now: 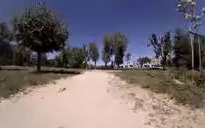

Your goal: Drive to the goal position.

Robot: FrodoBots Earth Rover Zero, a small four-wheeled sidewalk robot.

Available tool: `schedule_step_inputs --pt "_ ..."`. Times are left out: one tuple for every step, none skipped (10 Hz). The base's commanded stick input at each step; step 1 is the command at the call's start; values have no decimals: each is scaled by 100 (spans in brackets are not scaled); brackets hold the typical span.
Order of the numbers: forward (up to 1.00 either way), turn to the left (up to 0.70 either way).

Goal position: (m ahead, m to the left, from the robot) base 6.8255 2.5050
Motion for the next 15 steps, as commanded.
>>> schedule_step_inputs --pt "85 0" --pt "85 0" --pt "85 0" --pt "85 0" --pt "85 0" --pt "85 0" --pt "85 0" --pt "85 0" --pt "85 0" --pt "85 0" --pt "85 0" --pt "85 9" --pt "85 19" --pt "85 28" --pt "85 34"
